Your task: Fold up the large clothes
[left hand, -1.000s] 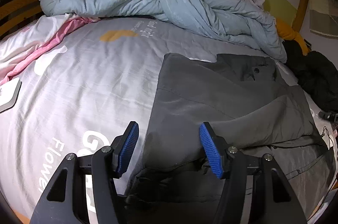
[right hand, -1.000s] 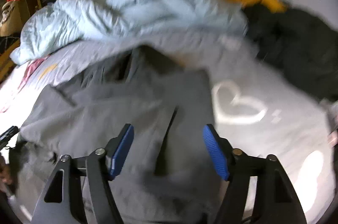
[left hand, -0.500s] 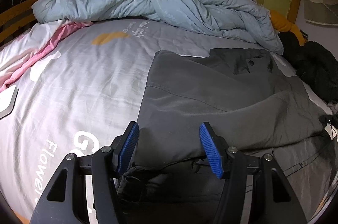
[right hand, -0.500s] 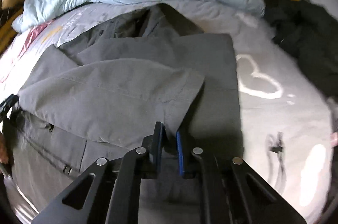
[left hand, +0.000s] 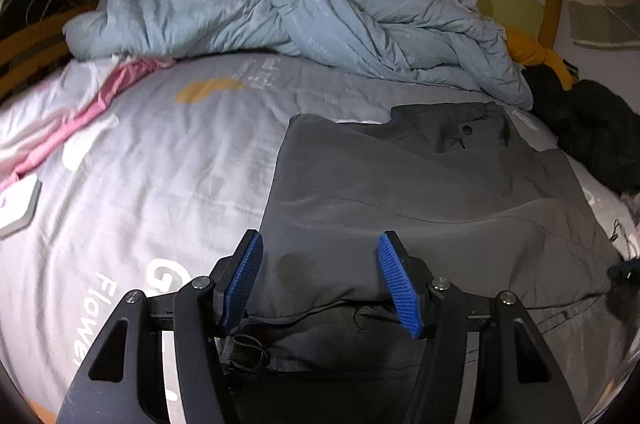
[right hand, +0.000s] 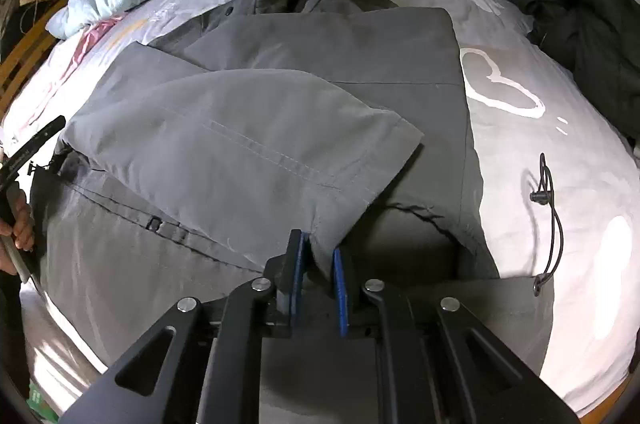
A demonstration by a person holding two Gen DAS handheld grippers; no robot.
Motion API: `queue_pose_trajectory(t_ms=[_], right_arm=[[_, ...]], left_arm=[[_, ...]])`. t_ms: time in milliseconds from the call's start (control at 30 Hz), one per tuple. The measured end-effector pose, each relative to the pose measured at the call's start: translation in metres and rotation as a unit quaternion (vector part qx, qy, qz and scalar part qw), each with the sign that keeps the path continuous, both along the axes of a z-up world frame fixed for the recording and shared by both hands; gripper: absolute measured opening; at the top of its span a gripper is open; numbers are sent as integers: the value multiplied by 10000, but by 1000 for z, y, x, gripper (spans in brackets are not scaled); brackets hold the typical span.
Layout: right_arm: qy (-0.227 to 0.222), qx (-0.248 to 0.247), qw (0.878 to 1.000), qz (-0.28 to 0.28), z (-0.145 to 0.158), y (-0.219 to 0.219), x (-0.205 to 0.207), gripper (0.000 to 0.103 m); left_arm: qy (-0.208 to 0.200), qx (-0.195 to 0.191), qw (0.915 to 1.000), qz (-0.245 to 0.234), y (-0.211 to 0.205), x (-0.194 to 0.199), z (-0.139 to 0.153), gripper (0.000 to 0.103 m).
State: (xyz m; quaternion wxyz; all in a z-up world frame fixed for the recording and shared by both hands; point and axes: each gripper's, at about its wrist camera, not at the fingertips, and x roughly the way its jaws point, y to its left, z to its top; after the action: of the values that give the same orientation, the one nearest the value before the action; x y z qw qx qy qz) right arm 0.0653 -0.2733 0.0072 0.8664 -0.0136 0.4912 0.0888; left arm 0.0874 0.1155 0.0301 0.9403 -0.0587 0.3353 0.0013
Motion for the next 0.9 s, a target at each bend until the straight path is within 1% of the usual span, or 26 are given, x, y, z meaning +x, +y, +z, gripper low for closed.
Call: queue_pose_trajectory(t_ms=[33, 67, 100, 200, 233, 267, 300, 333, 367, 433, 467, 500, 533, 567, 600, 633, 667, 700, 733, 767, 800, 867, 900], right_arm=[[-78, 11, 9999, -66, 2, -2, 1, 38], [-218, 48, 9997, -130, 6, -5, 3, 60], [-417, 101, 9989, -203, 10, -8, 4, 69], [-665, 145, 9965, -487, 16, -18, 13, 69], [-682, 206, 9960, -547, 16, -21, 17, 69], [-651, 275, 9955, -633, 14, -26, 24, 69], [-631, 326, 9952, -679, 12, -28, 28, 65], [-608, 389, 9943, -786, 9, -30, 37, 63], [-577, 412, 9929, -955, 6, -33, 46, 61], [-503, 458, 9921, -1055, -2, -35, 58, 59], [-426, 439, 9927, -1042, -6, -35, 64, 55], [-292, 366, 9935, -1039, -13, -34, 69, 48], [-222, 393, 9938, -1019, -17, -33, 71, 43], [-207, 457, 9937, -1003, -19, -34, 71, 33], [-287, 496, 9934, -996, -20, -33, 71, 22], [-368, 496, 9934, -964, -18, -33, 70, 15], [-490, 473, 9935, -907, -14, -32, 69, 8], [-658, 427, 9935, -829, -6, -30, 68, 7], [-924, 379, 9920, -774, 7, -28, 67, 6], [-1232, 399, 9889, -725, 25, -27, 66, 6], [-1435, 458, 9863, -678, 38, -27, 63, 5], [-2182, 755, 9717, -501, 83, -26, 49, 4], [-2425, 801, 9659, -423, 97, -25, 44, 4]], left_arm=[[-32, 88, 10000, -9, -2, -1, 1, 59], [-60, 158, 9999, -33, -5, -1, 1, 60], [-77, 187, 9998, -91, -7, -2, 2, 60], [-111, 173, 9996, -175, -11, -3, 3, 61], [-129, 186, 9996, -185, -12, -3, 3, 62], [-139, 201, 9995, -192, -13, -1, 4, 65], [-137, 208, 9995, -204, -13, 2, 6, 70], [-118, 171, 9995, -243, -14, 9, 10, 72], [-95, 89, 9994, -330, -13, 19, 16, 74], [-123, 51, 9992, -370, -10, 35, 27, 76], [-154, 84, 9992, -353, -7, 46, 31, 82], [-123, 99, 9990, -421, -5, 55, 33, 83], [-54, 132, 9988, -474, -4, 65, 31, 83], [7, 219, 9988, -434, -2, 72, 28, 83], [62, 296, 9988, -397, -1, 77, 23, 83], [133, 350, 9985, -389, 0, 80, 16, 83], [232, 367, 9983, -386, 1, 83, 8, 83], [331, 355, 9982, -365, 3, 84, 2, 83], [416, 315, 9981, -330, 5, 85, -3, 83], [454, 262, 9982, -281, 8, 86, -5, 83], [444, 207, 9986, -199, 11, 86, -5, 83], [325, 122, 9994, -14, 18, 83, 0, 83], [254, 78, 9996, 57, 22, 81, 3, 83]])
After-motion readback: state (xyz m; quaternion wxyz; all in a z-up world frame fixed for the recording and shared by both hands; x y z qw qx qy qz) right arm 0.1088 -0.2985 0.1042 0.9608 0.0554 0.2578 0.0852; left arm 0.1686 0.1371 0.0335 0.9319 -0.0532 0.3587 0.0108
